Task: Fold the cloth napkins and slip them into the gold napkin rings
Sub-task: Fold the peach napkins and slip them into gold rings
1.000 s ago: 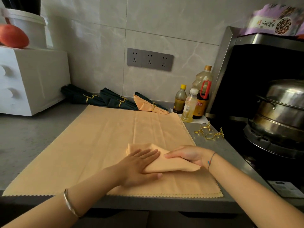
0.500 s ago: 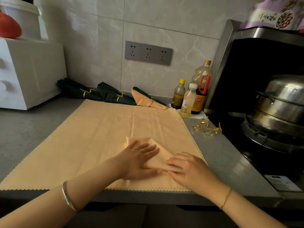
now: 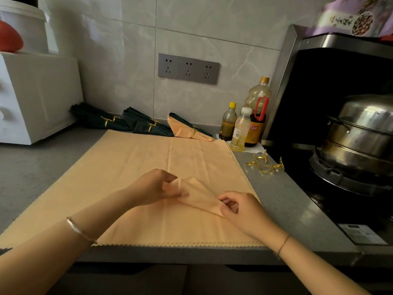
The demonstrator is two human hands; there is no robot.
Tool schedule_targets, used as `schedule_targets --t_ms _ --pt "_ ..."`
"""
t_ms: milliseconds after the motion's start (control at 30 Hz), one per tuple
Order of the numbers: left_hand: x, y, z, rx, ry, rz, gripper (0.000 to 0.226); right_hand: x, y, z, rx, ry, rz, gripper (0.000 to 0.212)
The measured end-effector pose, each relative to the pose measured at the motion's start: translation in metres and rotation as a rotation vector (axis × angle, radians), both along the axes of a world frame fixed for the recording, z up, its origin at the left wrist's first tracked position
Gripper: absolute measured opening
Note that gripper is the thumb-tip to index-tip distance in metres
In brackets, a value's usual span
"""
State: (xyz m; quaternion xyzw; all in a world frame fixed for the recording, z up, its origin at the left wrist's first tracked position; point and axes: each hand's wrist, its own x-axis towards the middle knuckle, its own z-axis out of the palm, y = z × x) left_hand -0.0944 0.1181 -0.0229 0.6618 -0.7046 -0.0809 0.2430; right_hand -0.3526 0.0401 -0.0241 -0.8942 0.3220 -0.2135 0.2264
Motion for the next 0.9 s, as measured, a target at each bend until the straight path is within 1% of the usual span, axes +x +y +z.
schedule_targets --t_ms 33,100,233,333,400,500,600,633,700,767,833,900 --pt "0.001 -0.006 0.0 -0.02 0.047 0.023 0.075 0.0 -0.003 -0.001 0.068 -0.03 -0.014 0.015" --pt "-0.002 -0.017 0.003 -0.033 0.07 0.055 0.068 0.002 -0.007 -0.002 0.143 -0.066 -0.032 0.012" --pt "-0.008 -0.036 0.016 -0.038 0.073 0.136 0.046 0.007 -0.014 -0.003 0.213 -0.1 -0.065 0.007" --pt "-0.007 -0.046 0.02 -0.02 0.072 0.183 0.039 0.011 -0.018 -0.001 0.245 -0.087 -0.079 0.008" --pt "-0.009 -0.049 0.017 -0.008 0.058 0.233 0.041 0.012 -0.02 -0.001 0.218 -0.058 -0.088 0.011" --pt "-0.009 -0.051 0.008 0.003 0.033 0.303 0.042 0.01 -0.019 0.001 0.109 0.029 -0.099 0.014" --pt "-0.009 -0.048 0.009 -0.03 0.007 0.351 0.044 0.008 -0.017 0.009 0.038 0.122 -0.14 0.021" --pt "-0.01 -0.048 0.01 -0.071 -0.032 0.322 0.05 0.008 -0.017 0.012 0.028 0.141 -0.147 0.022" --pt "-0.015 -0.046 0.013 -0.181 -0.103 0.199 0.058 0.009 -0.016 0.015 0.018 0.16 -0.152 0.023" --pt "-0.022 -0.039 0.015 -0.27 -0.125 0.022 0.055 0.011 -0.016 0.015 0.027 0.163 -0.158 0.024" --pt "-0.03 -0.032 0.015 -0.265 -0.193 -0.143 0.053 0.012 -0.018 0.015 0.067 0.158 -0.163 0.027" --pt "-0.039 -0.029 0.01 -0.21 -0.272 -0.223 0.057 0.015 -0.021 0.012 0.138 0.135 -0.153 0.028"
